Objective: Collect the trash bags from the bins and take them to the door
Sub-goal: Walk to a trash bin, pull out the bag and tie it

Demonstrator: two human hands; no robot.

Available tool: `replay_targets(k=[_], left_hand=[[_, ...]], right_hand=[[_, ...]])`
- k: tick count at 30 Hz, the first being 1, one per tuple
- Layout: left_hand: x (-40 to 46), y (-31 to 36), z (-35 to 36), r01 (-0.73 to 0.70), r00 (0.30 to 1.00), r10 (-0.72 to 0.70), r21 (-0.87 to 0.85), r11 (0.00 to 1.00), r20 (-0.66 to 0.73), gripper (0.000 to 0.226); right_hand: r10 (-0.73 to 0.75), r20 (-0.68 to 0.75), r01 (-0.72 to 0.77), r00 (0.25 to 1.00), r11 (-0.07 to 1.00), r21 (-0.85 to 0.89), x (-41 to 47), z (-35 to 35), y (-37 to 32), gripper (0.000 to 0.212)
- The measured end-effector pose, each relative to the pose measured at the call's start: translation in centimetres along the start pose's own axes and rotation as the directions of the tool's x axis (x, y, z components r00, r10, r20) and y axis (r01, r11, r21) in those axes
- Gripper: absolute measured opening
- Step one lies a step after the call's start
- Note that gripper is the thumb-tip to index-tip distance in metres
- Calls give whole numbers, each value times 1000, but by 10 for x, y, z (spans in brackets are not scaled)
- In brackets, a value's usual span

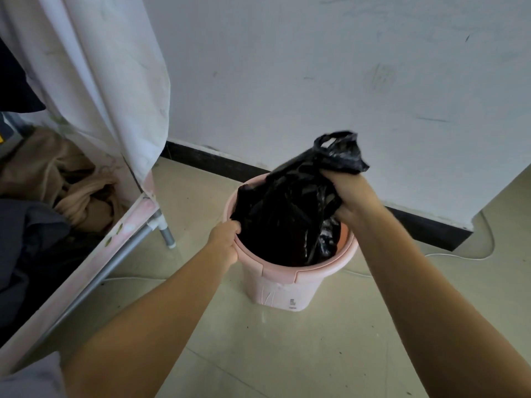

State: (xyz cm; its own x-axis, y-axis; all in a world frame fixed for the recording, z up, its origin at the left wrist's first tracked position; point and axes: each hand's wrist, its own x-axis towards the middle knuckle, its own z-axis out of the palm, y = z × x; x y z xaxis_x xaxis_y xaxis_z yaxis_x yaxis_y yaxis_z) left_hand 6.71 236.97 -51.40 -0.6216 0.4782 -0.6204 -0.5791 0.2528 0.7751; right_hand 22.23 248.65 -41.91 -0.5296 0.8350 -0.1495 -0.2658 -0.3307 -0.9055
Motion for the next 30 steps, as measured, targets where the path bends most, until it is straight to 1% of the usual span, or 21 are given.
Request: replay_targets(k=[1, 3, 5, 7, 10, 12, 15, 17, 19, 22, 24, 25, 27, 30], left_hand=[[4, -1, 0, -6, 1000, 6, -17, 1000, 2, 38], [22, -4, -1, -21, 1000, 20, -61, 998, -16, 49], [24, -3, 0, -29, 999, 26, -74, 997, -41, 50], [10, 0, 2, -44, 996, 34, -121, 992, -88, 47], [1, -1, 8, -89, 985, 57, -200, 976, -162, 47], [-1, -2, 14, -149, 971, 98, -232, 961, -216, 47], [-4, -4, 23, -193, 948, 121, -228, 955, -294, 45], [-3, -6, 26, -189, 944, 106, -250, 950, -314, 46], [-2, -8, 30, -177, 937, 91, -233, 956, -338, 47], [-4, -10, 33, -181, 936, 93, -238, 954, -338, 48], [-8, -12, 34, -189, 941, 103, -247, 950, -323, 49], [-9, -13, 34, -189, 943, 110, -235, 953, -314, 48], [-9, -15, 32, -171, 955, 113, -195, 966, -275, 45], [-3, -23, 27, -147, 978, 111, -204, 968, -177, 37]], right_hand=[[-64, 1, 64, 998, 998, -10, -5, 1, -12, 19], [-179, 16, 180, 984, 979, -94, -18, 3, -33, 19], [-269, 1, 267, 963, 955, -130, -31, 2, -46, 19], [-342, -49, 342, 938, 940, -21, -38, -3, -62, 18], [-463, -109, 475, 879, 867, 148, -48, -16, -90, 19], [-527, -144, 545, 838, 823, 160, -57, -26, -106, 19], [-566, -174, 584, 806, 808, 78, -69, -45, -120, 19], [-552, -225, 557, 803, 829, -48, -73, -59, -120, 20], [-525, -263, 489, 809, 850, -194, -75, -75, -112, 18], [-440, -290, 326, 850, 871, -367, -76, -102, -87, 16], [-377, -328, 193, 866, 858, -476, -75, -121, -64, 17], [-342, -362, 123, 867, 852, -509, -75, -131, -51, 19], [-262, -405, 2, 876, 842, -540, -78, -149, -23, 16], [-162, -442, -126, 883, 824, -553, -87, -166, 15, 16]])
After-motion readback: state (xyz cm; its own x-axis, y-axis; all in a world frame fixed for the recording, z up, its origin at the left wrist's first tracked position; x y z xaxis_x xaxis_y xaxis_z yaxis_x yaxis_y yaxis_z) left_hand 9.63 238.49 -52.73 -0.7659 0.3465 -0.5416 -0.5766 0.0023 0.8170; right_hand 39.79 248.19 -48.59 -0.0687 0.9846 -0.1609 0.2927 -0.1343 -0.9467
